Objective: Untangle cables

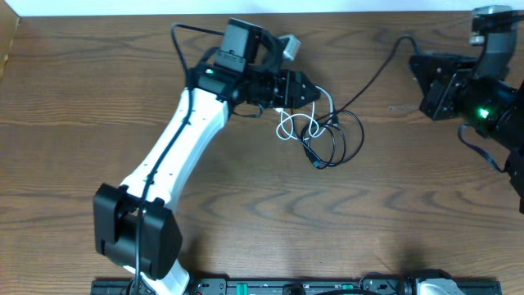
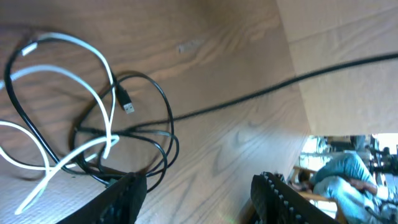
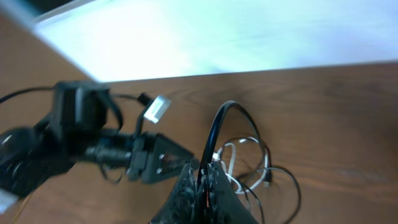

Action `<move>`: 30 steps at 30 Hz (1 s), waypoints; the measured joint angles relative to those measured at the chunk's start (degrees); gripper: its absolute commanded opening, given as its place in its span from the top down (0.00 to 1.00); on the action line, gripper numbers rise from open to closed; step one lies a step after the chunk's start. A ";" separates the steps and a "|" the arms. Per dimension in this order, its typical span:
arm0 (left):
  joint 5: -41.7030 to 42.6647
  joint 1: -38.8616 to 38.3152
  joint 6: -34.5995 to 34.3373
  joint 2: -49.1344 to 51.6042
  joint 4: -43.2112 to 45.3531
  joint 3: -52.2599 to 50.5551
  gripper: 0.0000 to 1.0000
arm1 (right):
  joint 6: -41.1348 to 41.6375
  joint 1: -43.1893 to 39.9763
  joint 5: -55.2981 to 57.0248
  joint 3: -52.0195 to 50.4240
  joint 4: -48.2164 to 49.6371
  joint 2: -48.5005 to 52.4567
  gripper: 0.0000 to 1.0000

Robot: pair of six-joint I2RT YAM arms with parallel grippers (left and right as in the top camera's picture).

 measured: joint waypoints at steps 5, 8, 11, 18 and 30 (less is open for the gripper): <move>0.00 -2.64 0.00 3.39 0.00 0.00 0.39 | 2.32 -2.71 4.94 0.00 -1.27 -0.02 0.99; -0.02 -4.50 0.02 5.53 0.00 0.00 0.39 | 3.15 -5.11 7.76 0.00 -2.86 -0.02 0.99; -0.55 -6.91 0.00 7.41 -0.07 0.00 0.39 | 3.58 -7.54 9.51 0.00 -4.37 -0.02 0.99; -11.89 -14.25 -0.90 9.25 -2.62 -0.04 0.39 | 3.76 -10.91 10.97 0.00 -6.40 -0.02 0.99; -25.81 -23.21 -1.79 15.17 2.54 -0.04 0.39 | 3.76 -11.56 11.39 0.00 -8.09 -0.02 0.99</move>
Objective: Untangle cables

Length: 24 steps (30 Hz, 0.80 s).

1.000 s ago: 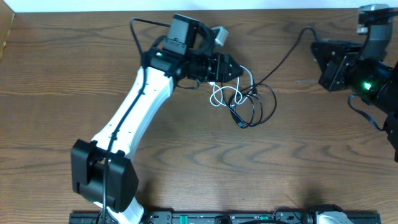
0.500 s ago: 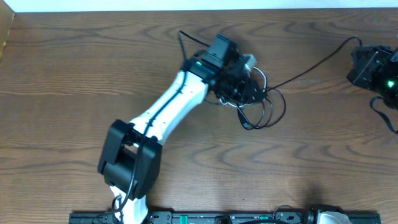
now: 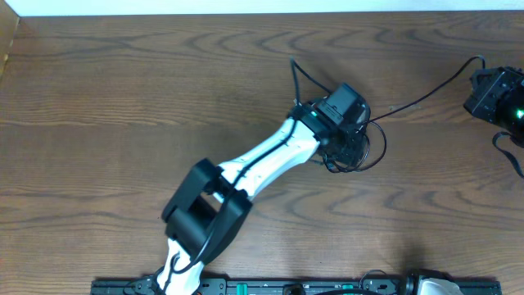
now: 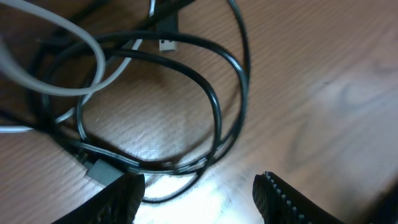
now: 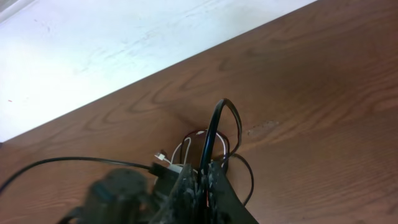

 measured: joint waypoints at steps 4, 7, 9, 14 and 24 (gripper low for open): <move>-2.69 -0.70 -0.02 3.17 3.50 -0.02 0.39 | 0.00 0.00 0.09 0.00 -0.02 0.00 0.99; -3.87 -0.72 -0.02 4.92 5.84 -0.02 0.39 | 0.00 0.00 0.09 0.00 -0.46 0.00 0.99; -4.17 -0.72 -0.04 5.92 7.06 -0.02 0.39 | 0.00 0.00 0.09 0.00 -1.07 0.00 0.99; -4.61 -0.74 -0.02 7.45 8.81 -0.02 0.39 | 0.00 0.00 0.09 0.00 -2.19 0.00 0.99; -5.29 -1.01 -0.52 8.66 9.38 -0.02 0.86 | -0.04 0.00 0.20 0.00 -2.45 0.04 0.99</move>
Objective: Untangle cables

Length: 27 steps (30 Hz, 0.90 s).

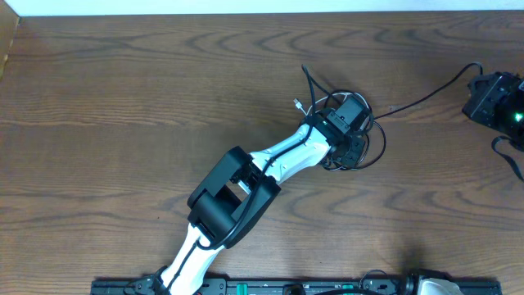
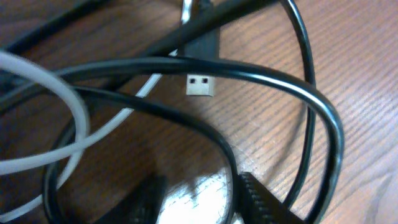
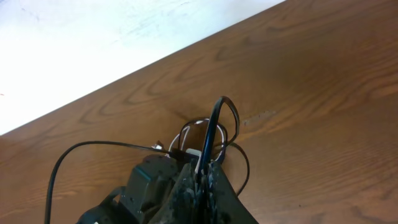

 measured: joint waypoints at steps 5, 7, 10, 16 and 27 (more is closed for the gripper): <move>0.09 0.00 0.79 0.39 -0.39 0.00 0.93 | 0.00 0.00 0.00 0.00 -0.63 0.76 0.99; 0.13 0.20 0.76 0.20 -1.03 0.02 0.92 | -0.07 0.00 0.02 0.00 -0.98 1.46 0.99; 1.60 1.42 0.48 -1.22 -4.09 0.00 0.92 | -0.37 0.00 0.11 0.00 -1.68 2.78 0.99; 6.16 8.68 0.15 -15.98 -7.04 0.00 0.93 | -1.09 -0.04 1.97 0.00 -1.33 6.73 0.99; 7.89 24.48 0.57 -47.25 -12.28 0.79 0.93 | -1.95 -1.49 6.21 0.00 -0.04 21.68 0.99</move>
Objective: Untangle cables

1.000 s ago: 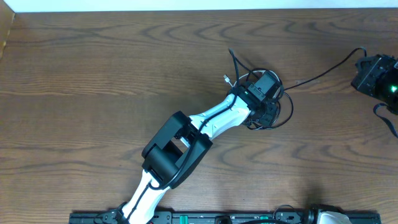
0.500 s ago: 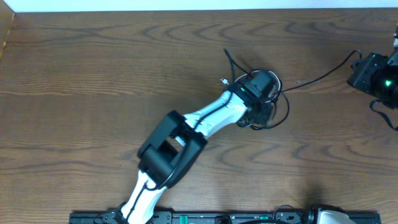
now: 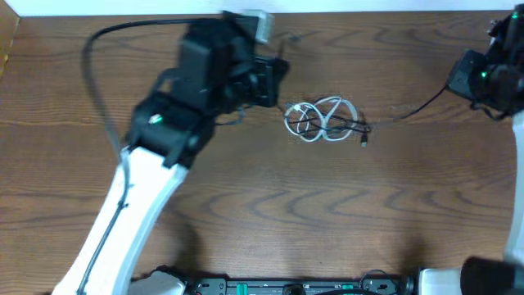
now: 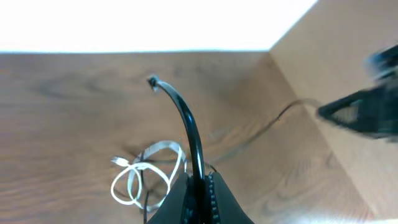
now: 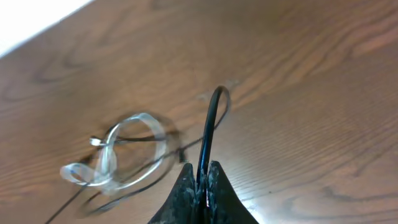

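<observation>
The tangle (image 3: 323, 119) is a white cable (image 4: 146, 174) looped with thin black cable, lying mid-table. My left gripper (image 3: 274, 82) is raised to the tangle's left. In the left wrist view that gripper (image 4: 199, 180) is shut on a black cable (image 4: 186, 124) that arcs up from its fingers. My right gripper (image 3: 463, 82) is at the far right, and in its own view it (image 5: 202, 168) is shut on a black cable (image 5: 214, 112). That cable (image 3: 409, 111) runs back from it to the tangle. The white loops (image 5: 118, 155) lie beyond the right fingers.
Brown wooden table (image 3: 262, 213). A cardboard wall (image 4: 336, 74) stands along one side in the left wrist view. The left arm's white link (image 3: 123, 213) reaches across the table's left half. A black rail (image 3: 286, 287) runs along the front edge.
My left gripper was open, low in the black loops by a USB plug; now it is shut on a black cable, raised up and to the left. The tangle lies smaller and further left.
First my left gripper stood open just left of the tangle, my right shut on a black cable at the far right. Then the left was open down on the tangle, then deeper among the loops. Now it holds a black cable, lifted away, with the right still gripping.
</observation>
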Action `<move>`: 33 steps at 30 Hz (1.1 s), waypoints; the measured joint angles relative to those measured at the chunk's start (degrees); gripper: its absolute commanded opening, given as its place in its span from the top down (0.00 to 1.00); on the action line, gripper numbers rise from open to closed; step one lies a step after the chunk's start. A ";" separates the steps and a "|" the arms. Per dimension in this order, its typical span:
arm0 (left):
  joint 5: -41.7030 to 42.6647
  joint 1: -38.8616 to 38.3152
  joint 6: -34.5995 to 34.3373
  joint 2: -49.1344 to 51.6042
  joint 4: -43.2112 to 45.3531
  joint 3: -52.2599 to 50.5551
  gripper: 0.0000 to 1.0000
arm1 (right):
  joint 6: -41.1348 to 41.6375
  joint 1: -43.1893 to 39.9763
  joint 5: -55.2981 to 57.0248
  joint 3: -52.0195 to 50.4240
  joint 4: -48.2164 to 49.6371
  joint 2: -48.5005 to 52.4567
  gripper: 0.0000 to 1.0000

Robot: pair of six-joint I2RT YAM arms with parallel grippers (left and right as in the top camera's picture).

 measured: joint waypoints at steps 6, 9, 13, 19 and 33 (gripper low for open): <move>0.09 8.09 0.20 -3.10 -0.68 0.00 0.93 | -2.05 -2.47 -0.96 0.00 -0.63 8.46 0.68; 0.09 10.25 0.20 -3.34 -2.03 0.00 0.92 | -4.24 -3.89 -4.79 -0.02 -1.07 10.88 0.35; 0.15 10.45 0.22 -3.34 -3.58 0.00 0.93 | -10.38 -4.59 -17.59 -0.04 -0.42 11.43 0.23; 0.17 10.36 0.22 -2.84 -4.76 0.00 0.93 | -15.80 -1.29 -29.97 -0.04 0.92 11.43 0.24; 0.17 10.36 0.22 -2.69 -6.34 0.00 0.93 | -14.95 18.64 -35.01 -0.04 3.98 16.48 0.39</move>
